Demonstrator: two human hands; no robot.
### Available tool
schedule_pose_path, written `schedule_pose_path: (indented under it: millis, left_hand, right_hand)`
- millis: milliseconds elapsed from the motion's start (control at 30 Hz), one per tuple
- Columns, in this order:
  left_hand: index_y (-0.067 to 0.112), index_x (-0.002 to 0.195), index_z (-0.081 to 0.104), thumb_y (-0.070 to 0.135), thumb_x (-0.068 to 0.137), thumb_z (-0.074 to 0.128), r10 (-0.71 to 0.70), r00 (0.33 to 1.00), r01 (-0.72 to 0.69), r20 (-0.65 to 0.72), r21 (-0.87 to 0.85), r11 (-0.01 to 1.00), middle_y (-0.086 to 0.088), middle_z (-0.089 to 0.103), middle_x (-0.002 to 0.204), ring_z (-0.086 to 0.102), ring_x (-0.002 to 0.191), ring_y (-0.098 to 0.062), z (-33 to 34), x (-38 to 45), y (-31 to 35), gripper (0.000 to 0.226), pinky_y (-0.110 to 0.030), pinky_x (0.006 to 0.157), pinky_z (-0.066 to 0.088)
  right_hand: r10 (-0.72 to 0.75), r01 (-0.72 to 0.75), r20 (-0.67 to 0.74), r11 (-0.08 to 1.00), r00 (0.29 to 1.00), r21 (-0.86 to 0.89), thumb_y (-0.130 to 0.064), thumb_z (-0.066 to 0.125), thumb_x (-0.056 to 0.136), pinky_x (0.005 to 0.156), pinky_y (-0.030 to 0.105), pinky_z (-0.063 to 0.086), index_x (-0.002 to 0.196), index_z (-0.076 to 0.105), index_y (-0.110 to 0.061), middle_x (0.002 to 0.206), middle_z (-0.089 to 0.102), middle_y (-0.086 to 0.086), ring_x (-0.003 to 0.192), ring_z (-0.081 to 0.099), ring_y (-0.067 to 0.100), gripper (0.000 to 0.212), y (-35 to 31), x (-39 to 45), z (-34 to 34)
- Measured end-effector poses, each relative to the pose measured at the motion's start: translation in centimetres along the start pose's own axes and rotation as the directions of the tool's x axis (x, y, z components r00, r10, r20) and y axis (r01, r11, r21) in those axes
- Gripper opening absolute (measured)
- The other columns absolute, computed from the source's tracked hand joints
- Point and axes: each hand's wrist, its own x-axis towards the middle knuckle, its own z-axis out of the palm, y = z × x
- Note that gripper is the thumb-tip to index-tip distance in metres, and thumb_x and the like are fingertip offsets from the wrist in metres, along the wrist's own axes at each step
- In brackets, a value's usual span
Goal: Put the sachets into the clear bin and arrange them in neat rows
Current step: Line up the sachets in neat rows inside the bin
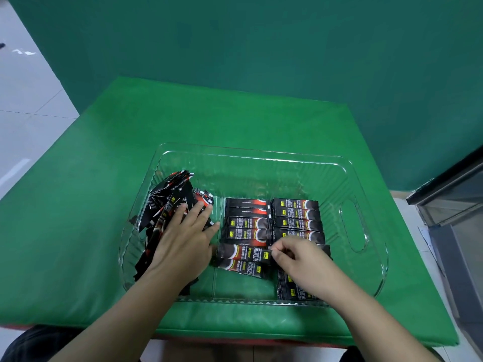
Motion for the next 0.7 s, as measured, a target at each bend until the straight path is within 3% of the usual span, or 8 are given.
schedule_pose_path:
  millis: [100,267,400,533,700]
  left_hand:
    - [0.026,0.150,0.022,0.044,0.100,0.032,-0.002,1.000,0.002,0.006,0.001,1.000,-0.006,-0.003,0.160,-0.009,0.147,-0.021,0.0,0.1,0.0,0.055,-0.047,0.117,-0.007]
    - [0.026,0.151,0.022,0.049,0.099,0.030,-0.002,1.000,0.002,0.008,0.005,1.000,-0.005,-0.002,0.160,-0.009,0.147,-0.021,0.0,0.0,0.0,0.057,-0.046,0.117,-0.008]
    - [0.026,0.151,0.022,0.049,0.100,0.029,0.000,1.000,-0.001,0.010,0.011,1.000,-0.006,-0.002,0.160,-0.009,0.147,-0.022,0.0,0.1,0.0,0.057,-0.047,0.117,-0.007]
    - [0.026,0.151,0.022,0.048,0.100,0.029,0.006,1.000,-0.006,0.009,0.025,1.000,-0.007,-0.002,0.161,-0.008,0.147,-0.023,0.0,0.1,0.0,0.056,-0.047,0.117,-0.006]
    - [0.025,0.151,0.021,0.048,0.100,0.028,0.010,1.000,-0.010,0.004,0.032,0.999,-0.007,-0.002,0.161,-0.009,0.147,-0.022,0.0,0.0,0.0,0.056,-0.047,0.117,-0.008]
  right_hand:
    - [-0.025,0.025,-0.040,1.000,0.999,0.005,-0.021,0.054,0.094,0.069,0.010,0.033,0.071,0.052,-0.032,0.085,0.051,-0.015,0.078,0.046,-0.005,0.025,0.3,-0.3,-0.4]
    - [-0.022,0.036,0.097,0.988,0.995,-0.147,-0.022,0.053,0.093,0.087,0.020,0.039,0.072,0.059,-0.030,0.088,0.051,-0.015,0.091,0.047,0.005,0.023,-0.1,-0.7,0.2]
    - [-0.051,0.075,0.087,0.948,0.995,-0.310,-0.038,0.056,0.091,0.097,0.025,0.036,0.102,0.069,-0.021,0.105,0.053,-0.005,0.104,0.043,0.010,0.024,-1.0,-0.5,1.1]
    - [-0.102,0.135,0.110,0.923,0.989,-0.359,-0.039,0.062,0.087,0.098,0.030,0.036,0.117,0.061,-0.025,0.118,0.053,-0.002,0.116,0.040,0.016,0.033,-2.2,0.4,1.8]
    - [-0.139,0.218,0.213,0.884,0.967,-0.414,-0.029,0.068,0.084,0.086,0.032,0.041,0.108,0.064,-0.022,0.110,0.061,0.002,0.108,0.050,0.021,0.025,-2.9,1.6,2.8]
